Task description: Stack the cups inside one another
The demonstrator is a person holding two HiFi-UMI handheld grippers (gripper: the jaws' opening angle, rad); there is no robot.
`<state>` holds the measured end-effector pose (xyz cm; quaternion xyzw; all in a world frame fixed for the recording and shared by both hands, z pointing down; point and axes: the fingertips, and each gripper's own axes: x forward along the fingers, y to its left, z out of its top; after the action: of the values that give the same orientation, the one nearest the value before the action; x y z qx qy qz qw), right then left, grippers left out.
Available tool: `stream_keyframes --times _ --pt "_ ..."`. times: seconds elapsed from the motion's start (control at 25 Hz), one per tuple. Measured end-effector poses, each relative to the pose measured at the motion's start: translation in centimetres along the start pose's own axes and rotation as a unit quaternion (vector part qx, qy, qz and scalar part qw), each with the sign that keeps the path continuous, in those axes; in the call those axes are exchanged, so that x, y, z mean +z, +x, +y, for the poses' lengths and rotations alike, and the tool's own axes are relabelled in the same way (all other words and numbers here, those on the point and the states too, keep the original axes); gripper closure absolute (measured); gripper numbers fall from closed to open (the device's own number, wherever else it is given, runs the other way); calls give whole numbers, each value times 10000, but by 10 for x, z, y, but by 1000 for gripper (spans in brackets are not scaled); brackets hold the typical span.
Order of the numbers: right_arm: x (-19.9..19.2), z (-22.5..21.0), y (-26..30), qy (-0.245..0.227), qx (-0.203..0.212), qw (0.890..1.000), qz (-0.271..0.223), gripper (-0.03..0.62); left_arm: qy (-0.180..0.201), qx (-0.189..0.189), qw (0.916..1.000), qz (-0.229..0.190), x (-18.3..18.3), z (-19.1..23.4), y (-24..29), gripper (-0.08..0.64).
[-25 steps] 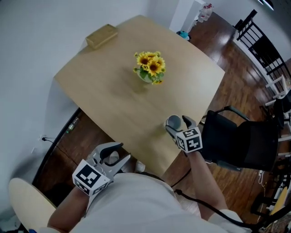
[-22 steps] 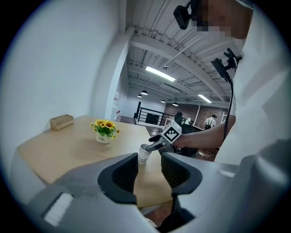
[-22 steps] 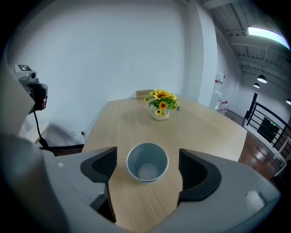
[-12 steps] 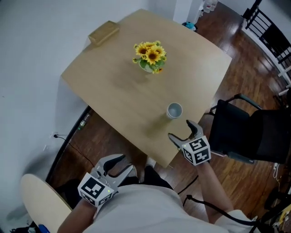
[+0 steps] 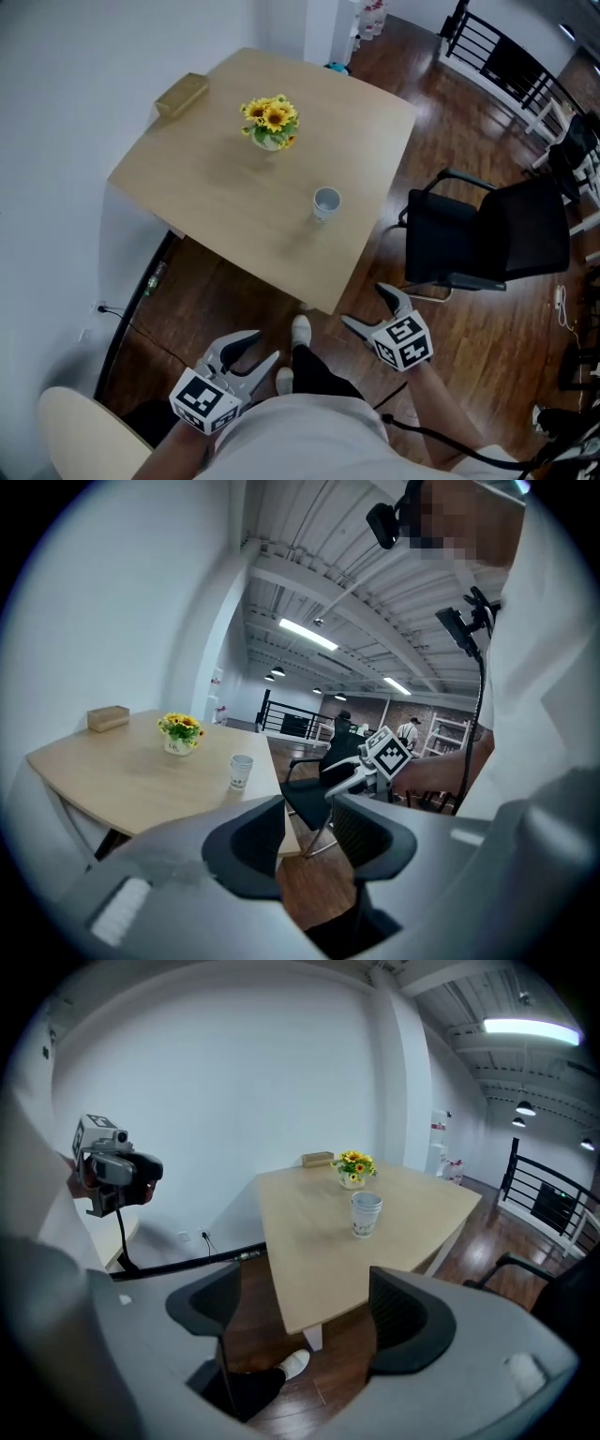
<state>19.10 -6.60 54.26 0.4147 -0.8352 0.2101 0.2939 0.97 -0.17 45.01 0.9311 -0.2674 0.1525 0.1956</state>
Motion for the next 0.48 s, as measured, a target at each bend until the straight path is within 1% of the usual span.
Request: stream_keyframes --times 0.12,0.2,0.32,0.48 --pt "-29 40 -40 255 -128 9996 -1 172 -200 -255 9995 -55 -29 -26 -17 391" --pt "-50 66 -63 311 -127 9994 23 172 -272 -374 9989 -67 -47 -40 -22 391" --pt "-70 94 -92 187 -34 9998 37 172 -95 -453 9988 -143 -54 -66 -25 391" --pt "-75 112 -128 -79 108 9998 -120 172 94 -491 9985 -204 -58 -98 -26 391"
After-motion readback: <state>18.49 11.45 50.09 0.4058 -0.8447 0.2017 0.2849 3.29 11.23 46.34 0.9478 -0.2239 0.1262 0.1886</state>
